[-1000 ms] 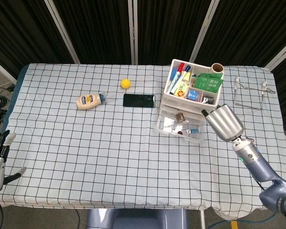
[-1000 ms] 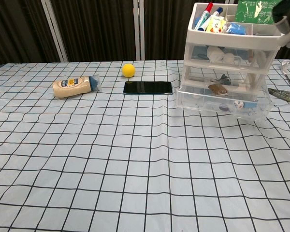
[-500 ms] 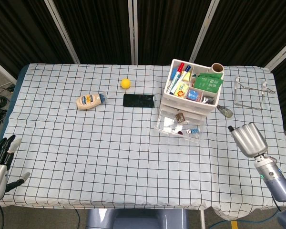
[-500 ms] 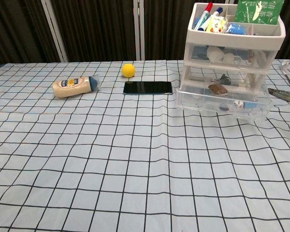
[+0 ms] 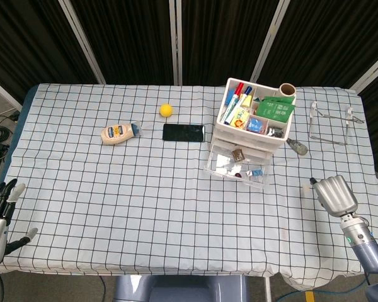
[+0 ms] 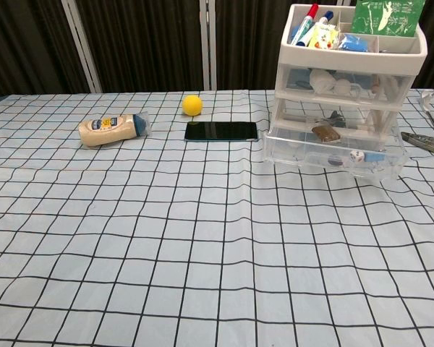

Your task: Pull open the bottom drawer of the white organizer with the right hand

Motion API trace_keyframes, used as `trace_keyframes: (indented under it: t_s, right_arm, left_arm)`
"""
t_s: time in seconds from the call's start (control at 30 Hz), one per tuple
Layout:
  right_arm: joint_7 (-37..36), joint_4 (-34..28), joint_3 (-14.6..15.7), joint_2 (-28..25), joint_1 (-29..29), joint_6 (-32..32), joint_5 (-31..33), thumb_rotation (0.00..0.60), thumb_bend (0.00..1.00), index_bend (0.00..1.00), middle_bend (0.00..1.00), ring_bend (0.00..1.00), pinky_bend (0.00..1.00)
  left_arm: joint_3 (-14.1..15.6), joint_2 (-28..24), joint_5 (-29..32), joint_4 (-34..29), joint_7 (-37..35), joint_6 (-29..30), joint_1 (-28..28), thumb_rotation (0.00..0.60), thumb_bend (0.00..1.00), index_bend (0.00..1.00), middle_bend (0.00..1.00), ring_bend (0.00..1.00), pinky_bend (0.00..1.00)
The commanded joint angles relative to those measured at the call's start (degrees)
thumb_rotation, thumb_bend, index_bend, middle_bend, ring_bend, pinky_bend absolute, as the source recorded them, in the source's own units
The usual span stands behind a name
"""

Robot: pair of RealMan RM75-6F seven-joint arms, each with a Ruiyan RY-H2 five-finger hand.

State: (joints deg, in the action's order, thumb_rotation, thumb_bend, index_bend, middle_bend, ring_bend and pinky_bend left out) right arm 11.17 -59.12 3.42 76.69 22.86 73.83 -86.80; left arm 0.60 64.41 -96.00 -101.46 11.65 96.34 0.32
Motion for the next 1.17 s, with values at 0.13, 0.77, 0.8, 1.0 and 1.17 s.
trace_keyframes:
  t_s: [0.13, 0.77, 0.8, 1.0, 1.17]
  right_arm:
    - [-0.93, 2.52, -1.2, 1.82, -1.36, 1.41, -0.13, 0.6, 0.12, 0.51, 1.0, 1.0, 0.94]
    - [-13.7, 3.33, -8.97, 5.47, -8.49, 27.43, -2.8, 0.6, 0.0, 0.54, 0.8, 0.72, 0.62]
    - [-13.74, 3.85, -8.88, 5.75, -8.93, 27.62, -2.73, 0.6, 0.0, 0.53, 0.73, 0.67, 0.61]
    - [-15.05, -3.29, -3.14, 0.86, -12.16, 21.85, -4.18, 0.6, 0.0, 0.14, 0.12, 0.06, 0.14]
    - [-10.58, -8.88, -1.47, -1.69, -12.83, 20.09, -5.63, 0.6, 0.0, 0.01, 0.0, 0.0, 0.0]
  left_arm:
    - [-0.22, -0.12, -0.03, -0.05, -0.34, 0.2, 0.23, 0.6, 0.04, 0.0, 0.0, 0.0, 0.0]
    - [-0.8, 0.61, 1.38, 0.51, -0.34, -0.29, 0.71, 0.6, 0.04, 0.0, 0.0, 0.0, 0.0]
    - [-0.83, 0.75, 1.47, 0.62, -0.22, -0.25, 0.78, 0.6, 0.04, 0.0, 0.0, 0.0, 0.0]
    - [-1.03, 1.85, 3.44, 2.3, 1.61, -1.05, 1.2, 0.6, 0.04, 0.0, 0.0, 0.0, 0.0]
    - [-1.66, 3.15, 7.11, 4.34, 5.01, -3.61, 0.84, 0.6, 0.04, 0.0, 0.0, 0.0, 0.0]
